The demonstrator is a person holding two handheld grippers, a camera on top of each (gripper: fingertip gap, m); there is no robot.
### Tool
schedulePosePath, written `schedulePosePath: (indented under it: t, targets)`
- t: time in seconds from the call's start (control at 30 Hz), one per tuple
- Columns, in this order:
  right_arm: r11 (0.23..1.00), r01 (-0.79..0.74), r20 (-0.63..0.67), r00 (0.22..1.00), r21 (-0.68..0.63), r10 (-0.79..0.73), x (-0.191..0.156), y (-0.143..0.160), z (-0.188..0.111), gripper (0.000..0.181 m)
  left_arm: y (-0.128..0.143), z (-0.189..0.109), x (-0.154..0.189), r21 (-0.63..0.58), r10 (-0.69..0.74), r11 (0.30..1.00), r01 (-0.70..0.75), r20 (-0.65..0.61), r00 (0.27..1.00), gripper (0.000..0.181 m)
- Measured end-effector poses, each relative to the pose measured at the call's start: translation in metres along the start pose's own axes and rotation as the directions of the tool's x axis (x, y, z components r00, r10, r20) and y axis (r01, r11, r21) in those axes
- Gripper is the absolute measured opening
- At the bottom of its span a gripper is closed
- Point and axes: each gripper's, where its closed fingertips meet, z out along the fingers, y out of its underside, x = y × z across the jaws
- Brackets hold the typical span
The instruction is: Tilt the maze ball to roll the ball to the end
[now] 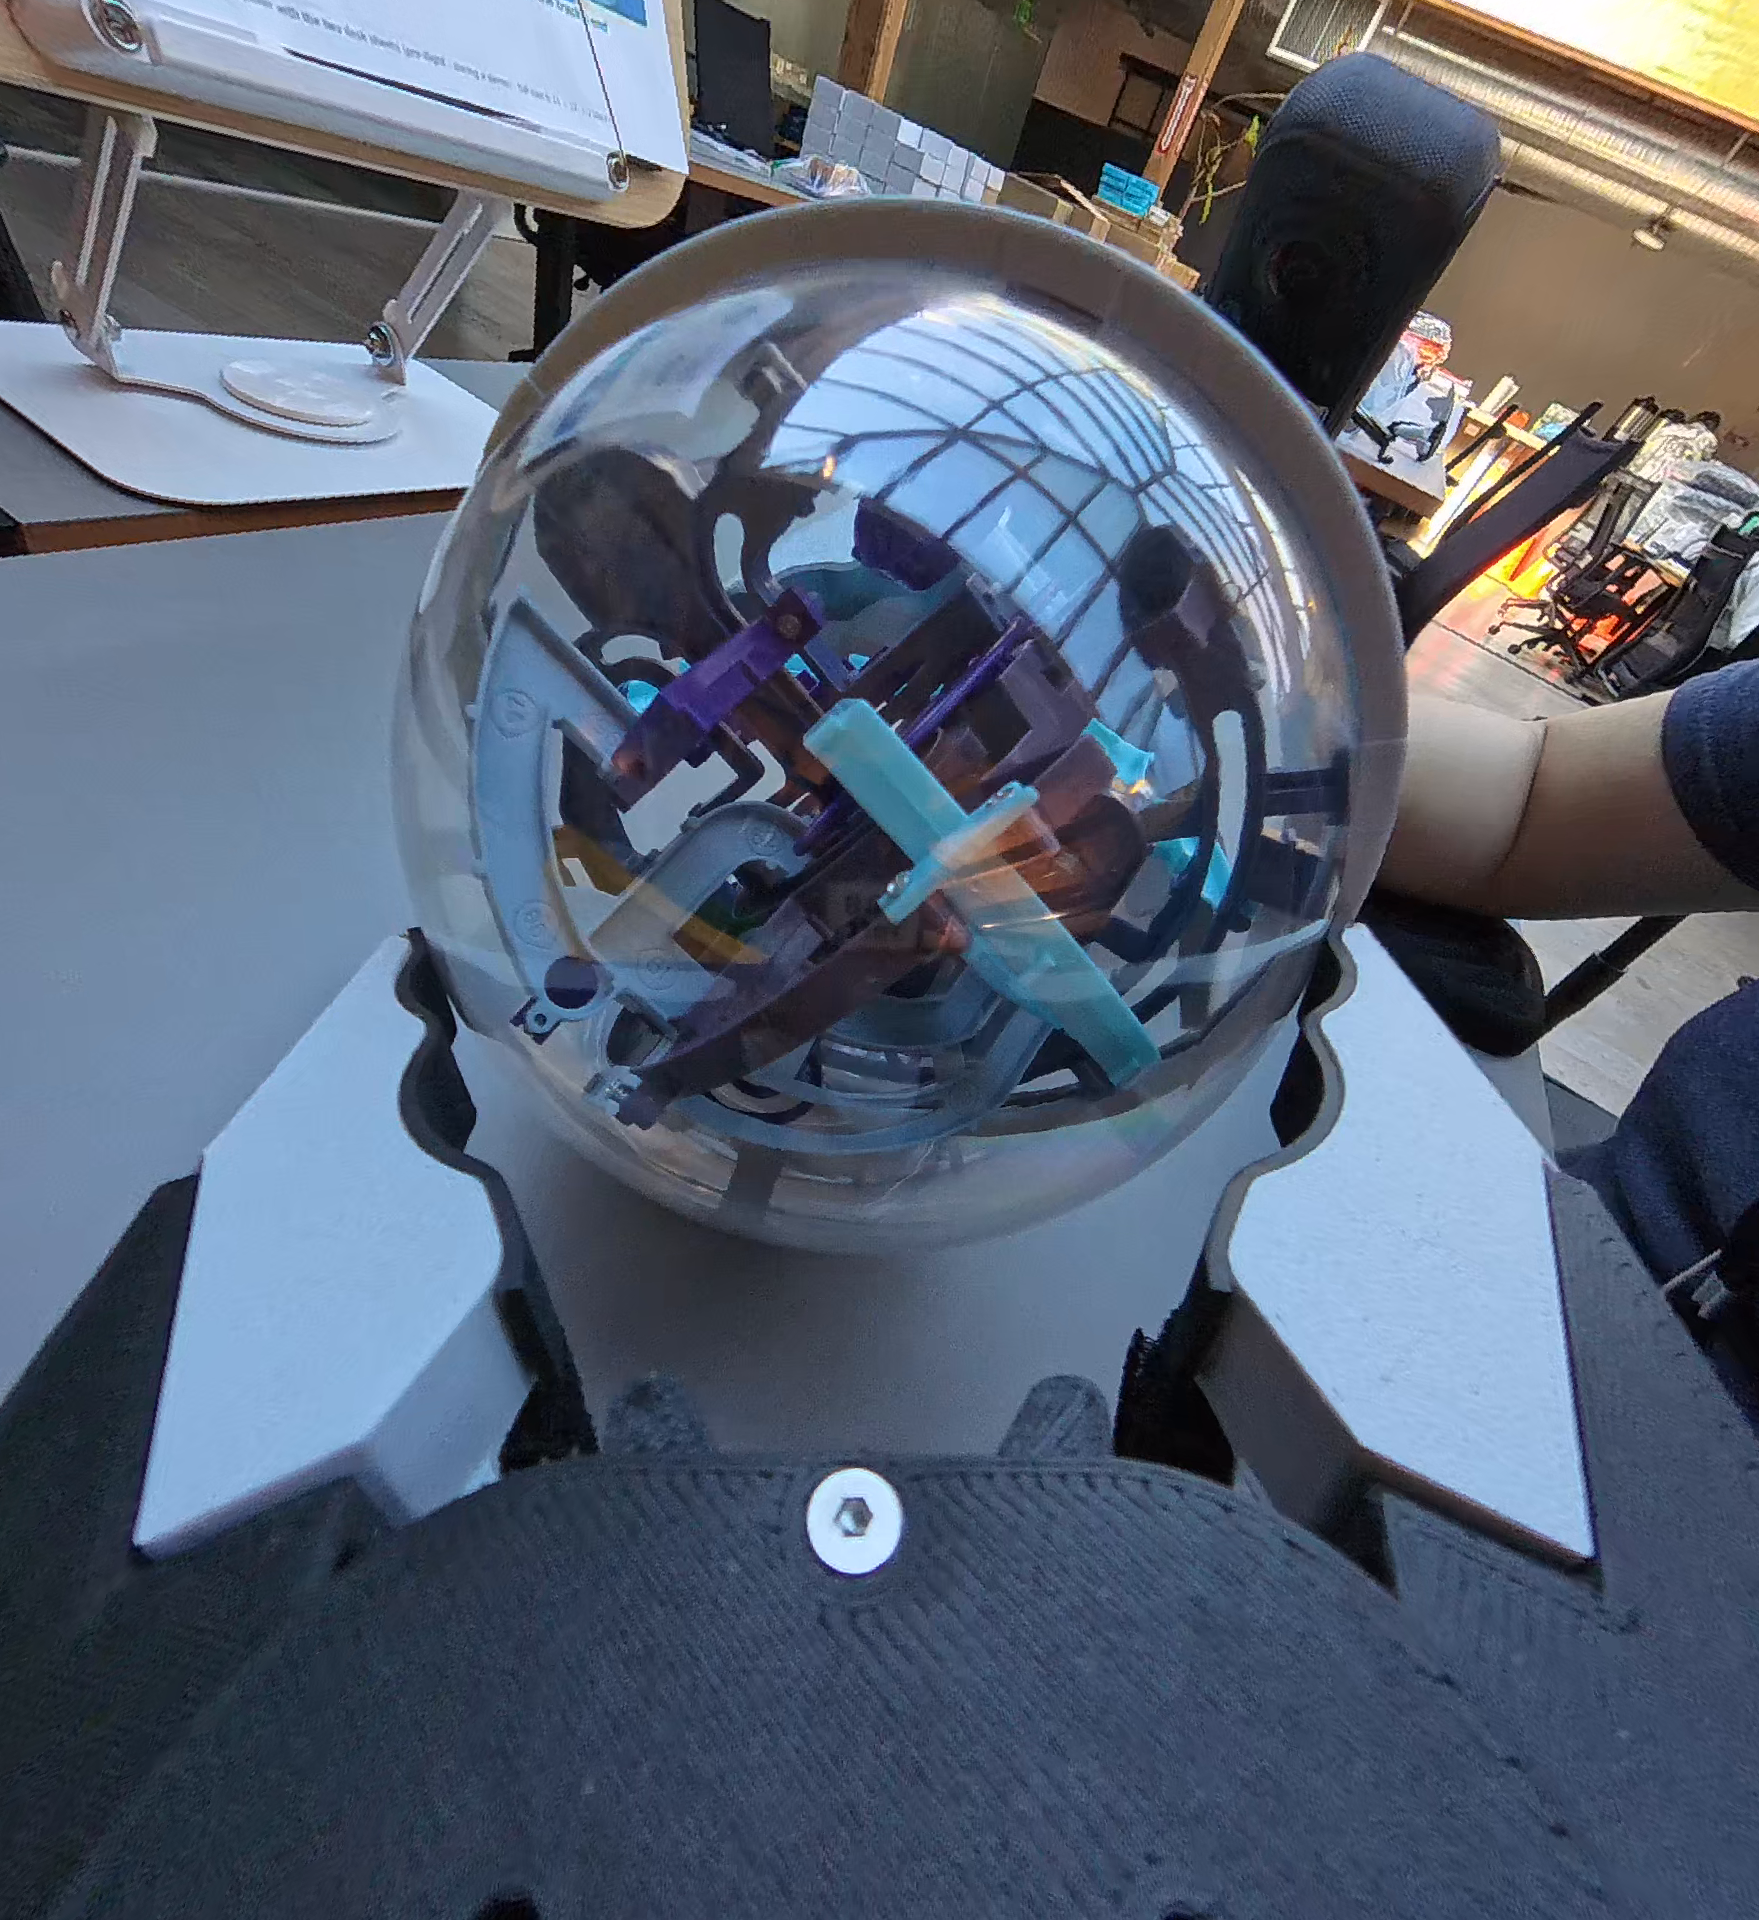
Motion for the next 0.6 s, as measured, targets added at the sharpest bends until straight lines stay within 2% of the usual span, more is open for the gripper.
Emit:
schedulePosePath:
  t: [0.17,0.6]
  targets:
    - [1.0,-0.004,0.002,1.0,0.006,0.004,-0.001,-0.004,-0.002,0.153,0.002,0.0,0.002,-0.001,-0.033,0.999,0.033,-0.032,0.999,0.156]
    - [0.999,-0.029,-0.014,0.999,0.025,0.029,-0.008,-0.038,-0.023,0.153,-0.009,0.003,0.025,0.067,-0.168,0.98,0.188,-0.232,0.958,0.156]
